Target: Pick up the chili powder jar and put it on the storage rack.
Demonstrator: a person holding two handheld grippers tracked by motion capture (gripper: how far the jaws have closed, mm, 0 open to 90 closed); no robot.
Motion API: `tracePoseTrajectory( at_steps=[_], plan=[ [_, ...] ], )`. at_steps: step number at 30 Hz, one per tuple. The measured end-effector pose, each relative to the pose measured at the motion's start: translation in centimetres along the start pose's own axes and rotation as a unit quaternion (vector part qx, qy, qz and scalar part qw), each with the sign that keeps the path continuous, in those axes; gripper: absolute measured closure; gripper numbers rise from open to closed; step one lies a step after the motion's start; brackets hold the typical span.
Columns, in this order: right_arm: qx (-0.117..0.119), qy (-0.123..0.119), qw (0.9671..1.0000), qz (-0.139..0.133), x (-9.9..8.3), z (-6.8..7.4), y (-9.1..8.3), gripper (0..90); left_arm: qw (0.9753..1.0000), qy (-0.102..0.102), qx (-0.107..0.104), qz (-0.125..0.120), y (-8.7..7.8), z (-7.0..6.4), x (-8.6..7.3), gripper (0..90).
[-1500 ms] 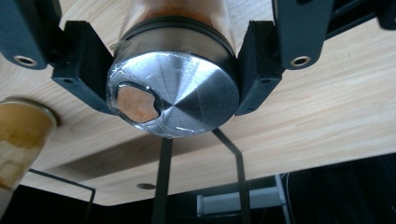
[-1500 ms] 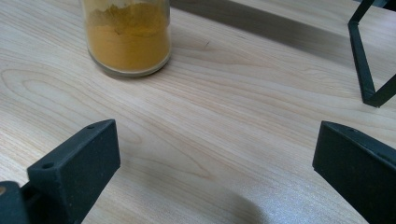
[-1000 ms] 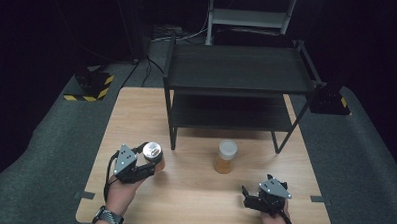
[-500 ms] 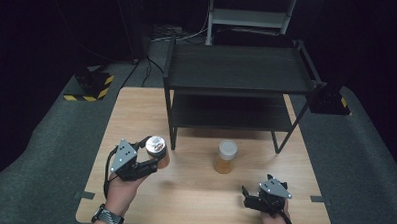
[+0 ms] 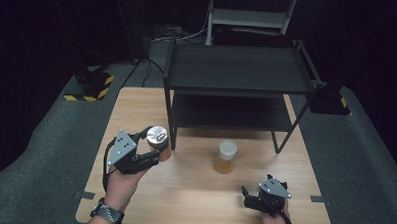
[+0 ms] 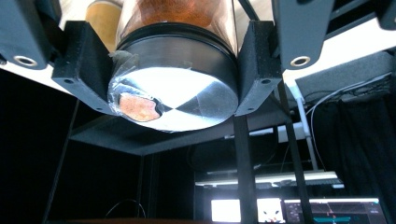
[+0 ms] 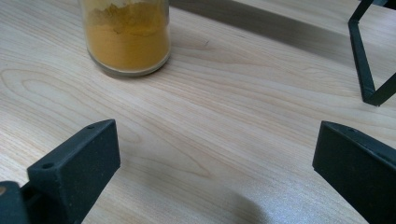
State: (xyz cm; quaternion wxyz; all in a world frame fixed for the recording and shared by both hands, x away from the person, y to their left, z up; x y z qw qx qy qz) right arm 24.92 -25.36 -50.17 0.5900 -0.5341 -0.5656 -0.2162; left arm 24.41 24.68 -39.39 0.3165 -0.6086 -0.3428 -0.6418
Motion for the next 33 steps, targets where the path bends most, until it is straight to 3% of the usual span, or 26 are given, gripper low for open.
tracePoseTrajectory(
  at_steps=[14, 20, 27, 33],
  plan=[
    [0.000, 0.004, 1.0000, 0.001, 0.0, -0.2, 0.0, 0.0, 0.9997, -0.004, -0.005, -0.024, 0.8, -0.6, 3.3, 34.8],
    [0.000, 0.005, 1.0000, 0.002, 0.0, -0.2, 0.0, 0.0, 0.9993, 0.001, -0.007, -0.037, 1.4, -0.9, 5.7, 34.8],
    [0.002, 0.008, 1.0000, 0.001, 0.0, -0.3, -0.1, 0.0, 0.9991, 0.003, -0.009, -0.043, 2.3, -1.0, 7.5, 34.8],
    [0.003, 0.009, 1.0000, -0.001, -0.1, -0.3, -0.1, 0.0, 0.9980, -0.001, -0.004, -0.063, 3.2, -1.0, 9.5, 34.8]
  ],
)
Point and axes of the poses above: each handheld gripper's, and its own axes: y roughly forward along the jaws, x roughly out of its top, z roughly to its left, the point moved 5 cm from there along y, roughly forward along the jaws, and after that the axes turned 4 degrees about -z, right-handed, at the moved point
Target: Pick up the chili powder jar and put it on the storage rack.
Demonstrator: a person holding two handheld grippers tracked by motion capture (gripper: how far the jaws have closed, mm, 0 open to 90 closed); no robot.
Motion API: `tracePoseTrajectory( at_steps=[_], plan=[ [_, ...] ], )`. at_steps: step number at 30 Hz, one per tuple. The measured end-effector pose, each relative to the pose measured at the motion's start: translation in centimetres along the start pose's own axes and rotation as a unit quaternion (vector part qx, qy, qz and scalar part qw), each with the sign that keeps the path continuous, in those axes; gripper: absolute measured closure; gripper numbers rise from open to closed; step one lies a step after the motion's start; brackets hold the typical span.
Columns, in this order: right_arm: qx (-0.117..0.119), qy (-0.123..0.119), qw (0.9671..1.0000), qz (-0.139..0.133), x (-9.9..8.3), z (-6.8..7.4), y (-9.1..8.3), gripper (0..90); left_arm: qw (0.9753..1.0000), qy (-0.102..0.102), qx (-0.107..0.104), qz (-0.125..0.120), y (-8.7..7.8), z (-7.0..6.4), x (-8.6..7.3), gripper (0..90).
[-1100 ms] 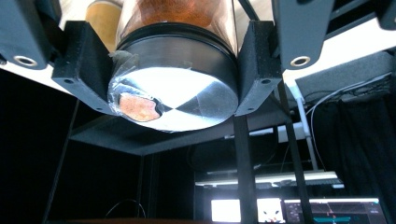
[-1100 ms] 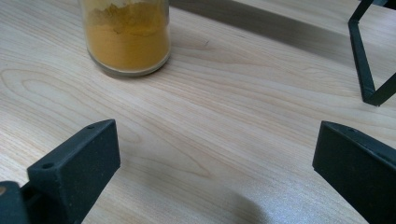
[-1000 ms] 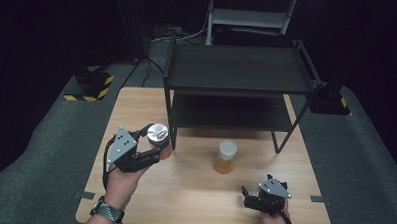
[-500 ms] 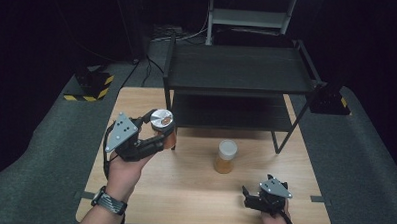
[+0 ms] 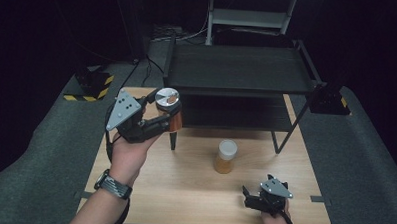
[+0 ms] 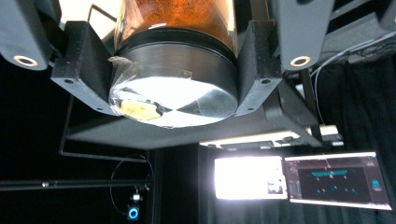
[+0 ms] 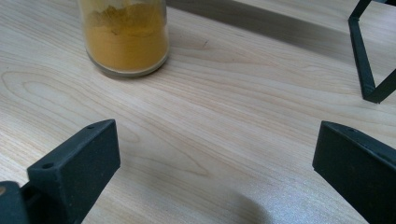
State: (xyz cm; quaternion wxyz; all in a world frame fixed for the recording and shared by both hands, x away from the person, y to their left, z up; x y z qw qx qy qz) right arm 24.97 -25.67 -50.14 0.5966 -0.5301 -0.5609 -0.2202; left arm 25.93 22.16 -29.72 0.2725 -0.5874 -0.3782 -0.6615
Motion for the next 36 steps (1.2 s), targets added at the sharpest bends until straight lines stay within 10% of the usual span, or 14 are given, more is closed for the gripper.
tracePoseTrajectory(
  at_steps=[17, 36],
  plan=[
    [0.000, -0.001, 1.0000, 0.000, 0.0, 0.1, 0.0, 0.0, 0.9998, 0.004, 0.008, -0.020, 3.2, -0.4, 3.8, 34.8],
    [0.005, 0.000, 1.0000, -0.005, -0.1, -0.2, -0.1, 0.0, 0.9992, 0.004, 0.027, -0.029, 7.2, -0.5, 4.7, 34.8]
  ],
)
Point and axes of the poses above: each handheld gripper's, and its own axes: y roughly forward along the jaws, x roughly out of its top, z roughly to its left, the point moved 5 cm from there along y, roughly forward along the jaws, and after that the axes turned 4 degrees about -z, right-handed, at the moved point
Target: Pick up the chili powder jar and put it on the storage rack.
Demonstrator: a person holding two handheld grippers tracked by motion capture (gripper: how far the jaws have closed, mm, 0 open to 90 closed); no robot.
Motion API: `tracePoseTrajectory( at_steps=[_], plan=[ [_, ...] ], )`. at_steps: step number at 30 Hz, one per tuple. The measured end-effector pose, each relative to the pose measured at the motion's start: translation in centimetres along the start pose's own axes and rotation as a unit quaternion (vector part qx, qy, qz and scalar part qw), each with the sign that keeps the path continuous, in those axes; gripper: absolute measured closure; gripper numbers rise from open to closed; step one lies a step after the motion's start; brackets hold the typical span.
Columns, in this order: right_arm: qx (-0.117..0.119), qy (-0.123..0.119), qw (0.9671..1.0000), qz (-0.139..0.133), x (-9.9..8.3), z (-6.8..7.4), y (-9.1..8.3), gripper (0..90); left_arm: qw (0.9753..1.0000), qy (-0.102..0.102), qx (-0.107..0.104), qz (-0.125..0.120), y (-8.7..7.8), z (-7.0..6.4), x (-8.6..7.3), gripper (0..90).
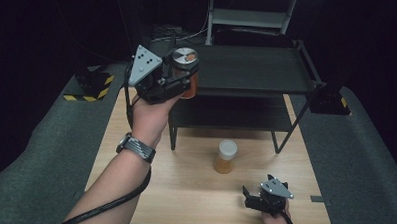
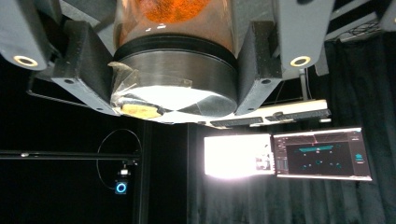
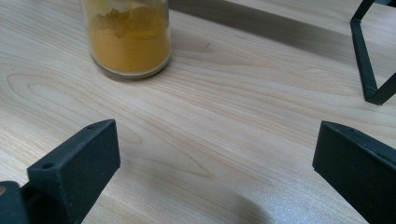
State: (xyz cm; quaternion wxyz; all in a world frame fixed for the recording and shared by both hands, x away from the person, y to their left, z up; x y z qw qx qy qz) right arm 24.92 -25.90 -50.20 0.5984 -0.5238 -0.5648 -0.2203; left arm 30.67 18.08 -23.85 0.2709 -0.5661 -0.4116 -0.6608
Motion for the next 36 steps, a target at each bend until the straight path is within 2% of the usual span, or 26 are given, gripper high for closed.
tracePoseTrajectory(
  at_steps=[7, 10, 15, 19, 23, 36],
  plan=[
    [0.002, 0.003, 1.0000, -0.001, 0.0, -0.1, 0.0, 0.0, 0.9999, -0.003, 0.011, 0.011, 2.1, 0.2, 0.5, 34.8],
    [0.003, 0.004, 1.0000, -0.002, -0.1, -0.1, -0.1, 0.0, 0.9998, -0.010, 0.016, 0.010, 3.2, 0.4, 0.3, 34.8],
    [0.004, 0.005, 1.0000, -0.004, -0.1, -0.2, -0.1, 0.0, 0.9997, -0.009, 0.024, 0.002, 4.2, 0.3, 0.0, 34.8],
    [0.005, 0.006, 1.0000, -0.006, -0.2, -0.2, -0.1, 0.0, 0.9996, -0.002, 0.028, 0.005, 5.0, 0.2, -0.3, 34.8],
    [0.006, 0.008, 0.9999, -0.007, -0.2, -0.3, -0.2, 0.0, 0.9994, -0.006, 0.033, 0.009, 5.9, 0.2, -0.7, 34.8],
    [0.008, 0.005, 0.9999, -0.012, -0.3, -0.3, -0.2, 0.0, 0.9992, -0.010, 0.036, 0.011, 6.7, 0.2, -1.7, 34.7]
  ],
)
Point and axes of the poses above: each handheld gripper's, and its own axes: y roughly forward along the jaws, x roughly out of its top, z roughly to its left, the point moved 5 cm from there along y, roughly forward along the jaws, and after that the axes turned 4 degrees about -z, right-handed, at the moved point
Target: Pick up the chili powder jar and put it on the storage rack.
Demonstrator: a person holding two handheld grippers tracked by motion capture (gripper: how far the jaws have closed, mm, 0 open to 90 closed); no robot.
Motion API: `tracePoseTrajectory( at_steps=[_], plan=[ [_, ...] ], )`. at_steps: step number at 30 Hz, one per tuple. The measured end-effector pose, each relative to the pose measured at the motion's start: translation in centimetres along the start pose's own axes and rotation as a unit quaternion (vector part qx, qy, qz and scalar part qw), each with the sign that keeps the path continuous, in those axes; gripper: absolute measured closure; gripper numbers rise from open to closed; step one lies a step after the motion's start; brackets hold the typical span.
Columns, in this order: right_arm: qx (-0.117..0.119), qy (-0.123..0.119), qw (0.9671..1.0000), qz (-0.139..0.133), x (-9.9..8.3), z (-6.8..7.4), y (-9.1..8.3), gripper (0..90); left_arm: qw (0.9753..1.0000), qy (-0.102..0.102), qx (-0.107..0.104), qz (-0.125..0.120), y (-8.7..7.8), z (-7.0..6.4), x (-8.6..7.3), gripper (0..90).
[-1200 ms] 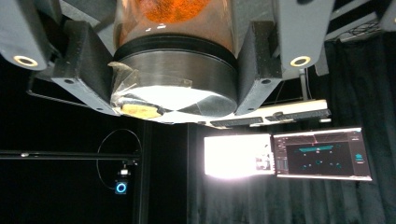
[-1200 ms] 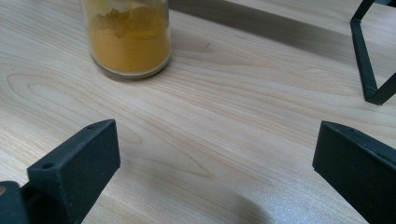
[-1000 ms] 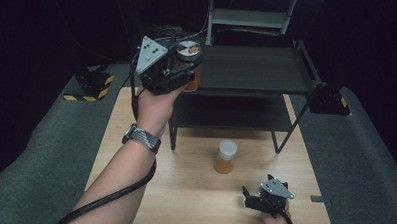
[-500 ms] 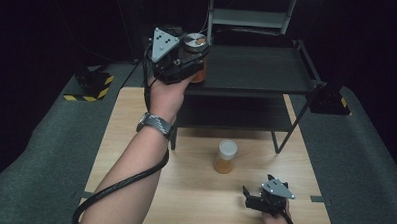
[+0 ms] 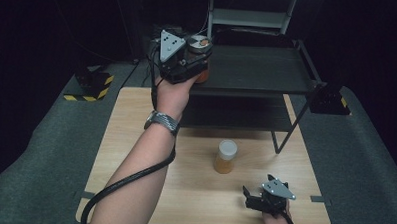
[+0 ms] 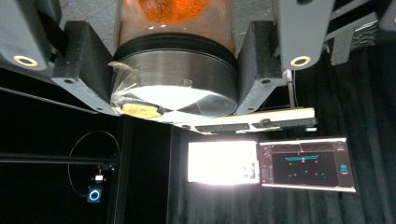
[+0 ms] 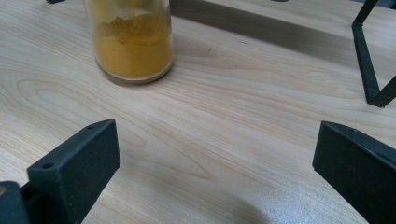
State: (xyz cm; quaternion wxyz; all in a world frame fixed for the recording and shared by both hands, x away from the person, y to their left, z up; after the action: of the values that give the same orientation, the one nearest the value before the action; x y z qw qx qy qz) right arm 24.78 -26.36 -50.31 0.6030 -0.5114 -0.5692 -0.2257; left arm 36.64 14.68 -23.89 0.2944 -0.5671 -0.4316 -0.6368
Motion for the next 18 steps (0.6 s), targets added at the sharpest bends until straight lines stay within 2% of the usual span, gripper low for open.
tracePoseTrajectory(
  at_steps=[8, 18],
  plan=[
    [-0.002, -0.002, 1.0000, 0.000, 0.01, 0.07, 0.00, 0.0, 1.0000, -0.005, -0.004, 0.003, -0.15, 0.29, 0.06, 34.5],
    [-0.002, 0.000, 1.0000, -0.001, -0.02, 0.05, -0.01, 0.0, 1.0000, 0.003, -0.006, 0.005, -0.32, 0.16, 0.12, 34.2]
  ],
)
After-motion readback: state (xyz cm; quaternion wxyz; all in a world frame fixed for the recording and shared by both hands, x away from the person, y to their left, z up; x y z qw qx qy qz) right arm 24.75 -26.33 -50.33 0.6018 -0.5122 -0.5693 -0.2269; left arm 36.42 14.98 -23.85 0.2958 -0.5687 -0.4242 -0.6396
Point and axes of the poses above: each handheld gripper's, and its own axes: y roughly forward along the jaws, x roughly out of its top, z roughly to its left, the point moved 5 cm from there along y, roughly forward along the jaws, and after that the axes turned 4 degrees about -z, right-handed, at the moved point
